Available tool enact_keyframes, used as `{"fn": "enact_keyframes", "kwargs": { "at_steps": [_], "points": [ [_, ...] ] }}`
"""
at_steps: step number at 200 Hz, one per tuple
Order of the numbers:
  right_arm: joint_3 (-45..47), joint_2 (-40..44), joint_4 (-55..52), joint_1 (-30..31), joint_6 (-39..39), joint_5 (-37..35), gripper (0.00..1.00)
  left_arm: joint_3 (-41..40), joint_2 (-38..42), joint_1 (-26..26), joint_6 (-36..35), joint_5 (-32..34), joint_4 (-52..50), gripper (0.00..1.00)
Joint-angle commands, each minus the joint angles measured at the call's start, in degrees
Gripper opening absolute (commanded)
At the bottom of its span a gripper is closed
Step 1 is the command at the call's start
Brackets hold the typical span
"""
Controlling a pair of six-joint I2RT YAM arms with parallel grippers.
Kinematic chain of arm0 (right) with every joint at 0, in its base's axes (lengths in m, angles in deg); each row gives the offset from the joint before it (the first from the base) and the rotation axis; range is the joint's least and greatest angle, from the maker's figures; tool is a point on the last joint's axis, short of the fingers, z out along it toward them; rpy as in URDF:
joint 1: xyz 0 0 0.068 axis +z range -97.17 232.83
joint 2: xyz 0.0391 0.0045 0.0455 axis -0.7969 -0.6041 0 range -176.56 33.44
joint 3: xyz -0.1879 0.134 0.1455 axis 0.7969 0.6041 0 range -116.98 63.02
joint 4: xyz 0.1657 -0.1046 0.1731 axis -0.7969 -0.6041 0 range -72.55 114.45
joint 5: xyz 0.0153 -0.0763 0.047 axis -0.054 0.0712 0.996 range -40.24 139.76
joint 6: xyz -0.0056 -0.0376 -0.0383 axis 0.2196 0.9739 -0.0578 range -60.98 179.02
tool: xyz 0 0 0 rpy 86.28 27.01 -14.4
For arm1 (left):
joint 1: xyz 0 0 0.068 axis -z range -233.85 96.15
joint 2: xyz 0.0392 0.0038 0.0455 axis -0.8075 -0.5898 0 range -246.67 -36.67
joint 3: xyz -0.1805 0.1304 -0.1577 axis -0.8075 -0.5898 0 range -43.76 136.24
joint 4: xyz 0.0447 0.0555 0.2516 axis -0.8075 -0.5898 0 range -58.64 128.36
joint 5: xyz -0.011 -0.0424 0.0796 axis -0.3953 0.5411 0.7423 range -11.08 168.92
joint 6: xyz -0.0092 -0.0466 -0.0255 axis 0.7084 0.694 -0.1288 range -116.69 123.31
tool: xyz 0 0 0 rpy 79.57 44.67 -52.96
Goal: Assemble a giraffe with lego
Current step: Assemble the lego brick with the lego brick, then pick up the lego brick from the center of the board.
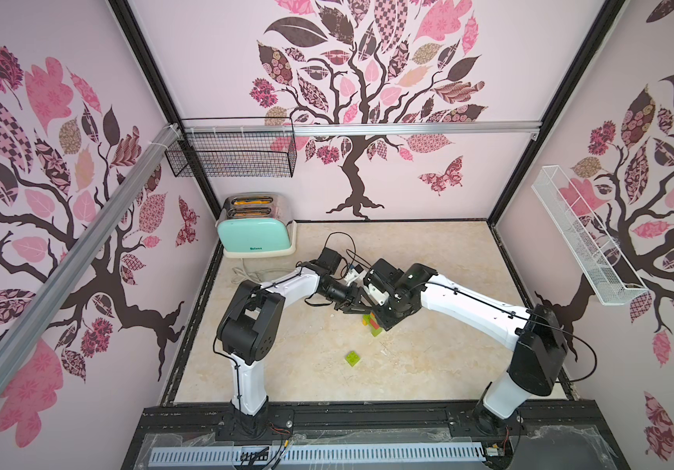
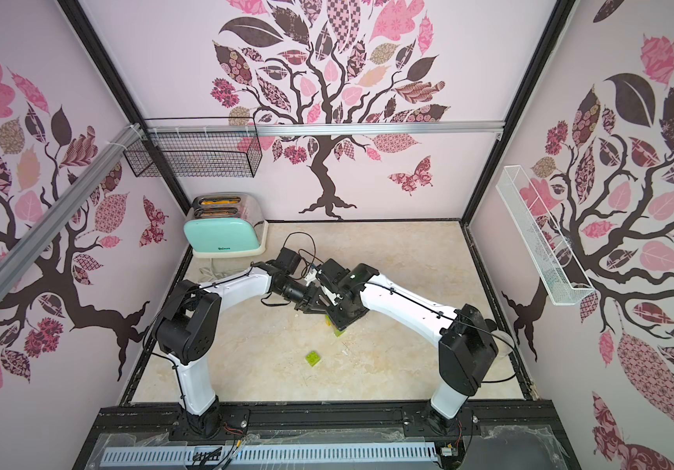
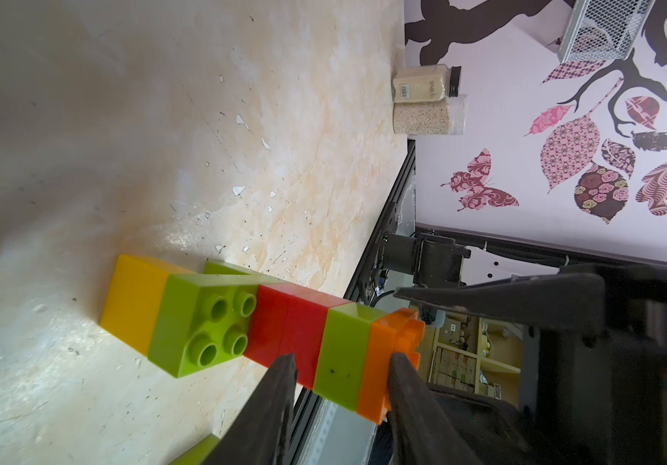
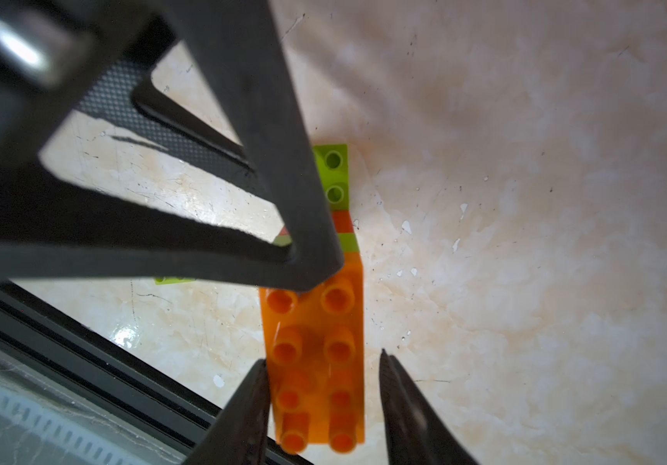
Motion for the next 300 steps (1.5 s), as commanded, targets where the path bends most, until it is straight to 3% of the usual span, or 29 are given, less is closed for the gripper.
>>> {"fn": "enact_keyframes", "kwargs": {
  "at_steps": [1, 47, 93, 130, 177, 232, 258, 300],
  "points": [
    [-3.8, 5.0, -2.2, 0.1, -0.6, -1.1, 0.54, 1.6, -0.3, -0.2, -1.5, 7.5, -5.6, 0.49],
    [-3.4, 11.2, -3.4, 0.5, -4.8, -0.4, 0.63, 6.0, 0.9, -1.2, -1.7, 7.1, -8.7, 0.61],
    [1.2, 14.4, 0.9, 7.8, -14.4, -2.8, 0.71, 5.5, 7.2, -3.8, -2.5, 7.6, -8.9, 0.68],
    [6.2, 14.5, 8.2, 12.8, -20.1, -2.9, 0.75, -1.6, 16.9, -8.2, -3.3, 12.2, -6.0, 0.78],
    [9.7, 9.9, 14.7, 15.9, -21.8, -1.4, 0.75, -13.3, 31.9, -13.7, -11.4, 23.6, -2.9, 0.98],
    [10.3, 1.3, 19.0, 17.3, -20.5, 0.2, 0.68, -25.4, 46.8, -20.9, -17.1, 31.3, 5.9, 0.98],
    [9.4, -3.3, 19.3, 17.3, -19.4, -0.4, 0.67, -25.4, 47.8, -24.2, -17.9, 31.9, 6.0, 0.98],
    [6.1, -10.2, 18.0, 17.3, -17.3, -0.1, 0.66, -25.3, 47.9, -24.4, -18.1, 31.7, 6.5, 0.98]
  ]
}}
